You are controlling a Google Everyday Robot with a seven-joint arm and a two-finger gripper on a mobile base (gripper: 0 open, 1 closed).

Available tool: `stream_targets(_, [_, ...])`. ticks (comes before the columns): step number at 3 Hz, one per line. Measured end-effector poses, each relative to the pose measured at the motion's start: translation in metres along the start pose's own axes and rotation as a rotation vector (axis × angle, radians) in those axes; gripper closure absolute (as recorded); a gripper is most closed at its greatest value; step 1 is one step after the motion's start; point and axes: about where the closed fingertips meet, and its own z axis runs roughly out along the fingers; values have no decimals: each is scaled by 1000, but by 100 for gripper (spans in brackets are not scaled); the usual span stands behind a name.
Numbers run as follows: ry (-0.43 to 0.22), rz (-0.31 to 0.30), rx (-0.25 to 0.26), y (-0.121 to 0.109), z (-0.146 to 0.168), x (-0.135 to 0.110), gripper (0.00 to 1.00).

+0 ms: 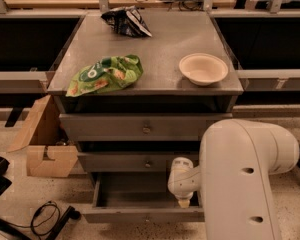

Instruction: Open bottom drawer

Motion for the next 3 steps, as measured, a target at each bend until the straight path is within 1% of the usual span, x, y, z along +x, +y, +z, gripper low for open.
stream_targets(1, [-25,26,95,-21,17,27,65])
stream_targets(2, [-85,64,121,-24,57,46,88])
stream_targets(3, [-182,99,84,-9,104,36,100])
